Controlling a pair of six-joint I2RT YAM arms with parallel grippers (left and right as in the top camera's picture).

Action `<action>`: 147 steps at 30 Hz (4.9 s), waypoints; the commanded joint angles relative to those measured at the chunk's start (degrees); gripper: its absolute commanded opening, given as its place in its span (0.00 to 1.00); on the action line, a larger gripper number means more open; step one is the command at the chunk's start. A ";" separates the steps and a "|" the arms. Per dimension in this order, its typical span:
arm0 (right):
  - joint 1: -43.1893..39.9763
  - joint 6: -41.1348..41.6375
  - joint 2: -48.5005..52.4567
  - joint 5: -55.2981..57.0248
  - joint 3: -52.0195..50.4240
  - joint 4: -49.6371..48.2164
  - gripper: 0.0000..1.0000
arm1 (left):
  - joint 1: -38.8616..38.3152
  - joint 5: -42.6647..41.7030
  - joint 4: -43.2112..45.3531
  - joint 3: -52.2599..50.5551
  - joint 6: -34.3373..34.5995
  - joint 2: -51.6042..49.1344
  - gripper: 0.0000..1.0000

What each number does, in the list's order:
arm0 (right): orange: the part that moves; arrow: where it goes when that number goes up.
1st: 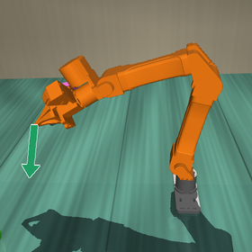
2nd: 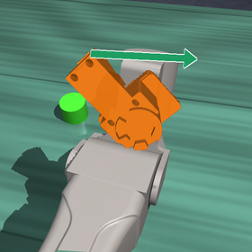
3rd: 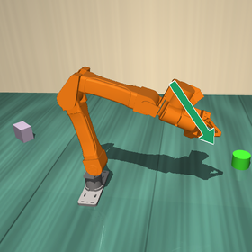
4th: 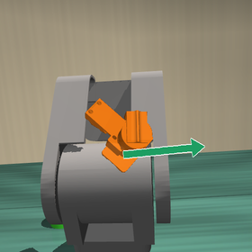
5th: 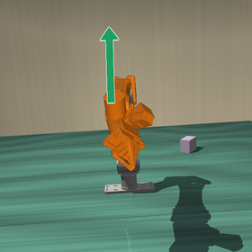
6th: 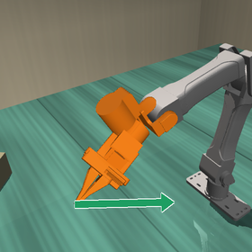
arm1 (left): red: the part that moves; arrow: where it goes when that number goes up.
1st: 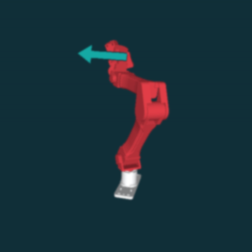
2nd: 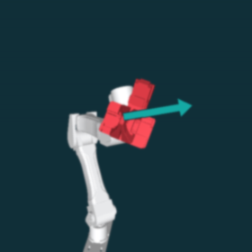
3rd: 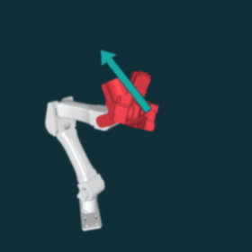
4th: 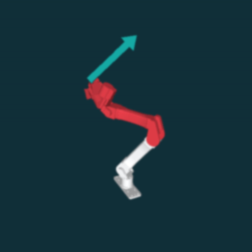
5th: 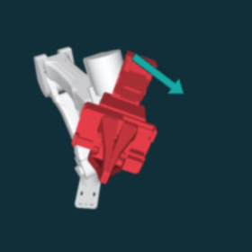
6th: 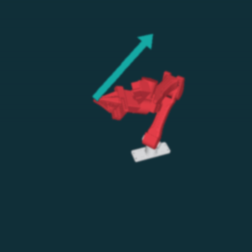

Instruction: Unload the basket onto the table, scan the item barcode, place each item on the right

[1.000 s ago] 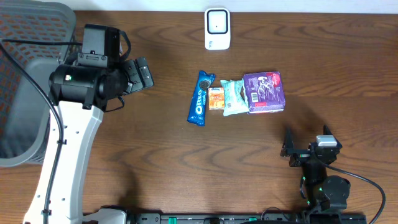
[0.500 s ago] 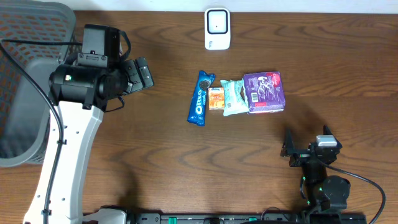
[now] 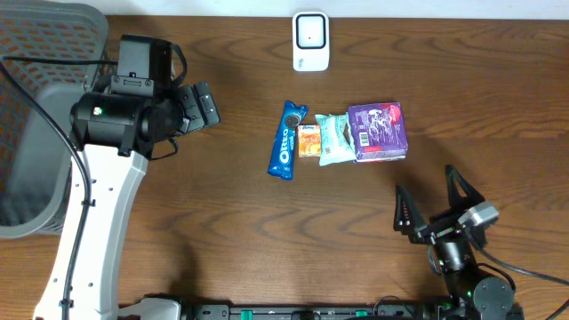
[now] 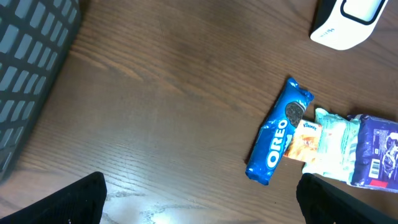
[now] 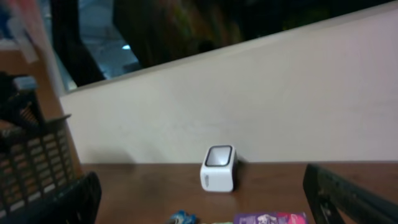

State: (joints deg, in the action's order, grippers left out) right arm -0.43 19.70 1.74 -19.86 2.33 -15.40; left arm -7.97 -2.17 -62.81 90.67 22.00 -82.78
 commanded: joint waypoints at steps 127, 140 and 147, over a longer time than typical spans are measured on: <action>-19.43 -25.90 113.66 -18.40 68.89 49.13 0.01 | 0.28 0.74 -0.17 0.20 -0.98 0.04 0.98; -4.52 15.65 112.15 -26.86 77.88 17.62 0.01 | 0.28 0.74 -0.15 0.20 -0.98 0.04 0.98; 7.98 26.18 112.56 -0.35 77.88 5.81 0.01 | 0.28 0.74 -0.17 0.20 -1.01 0.04 0.98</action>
State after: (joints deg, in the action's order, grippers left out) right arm 2.46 37.58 115.00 -34.35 79.72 -7.53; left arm -7.97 -2.17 -62.81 90.65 22.00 -82.83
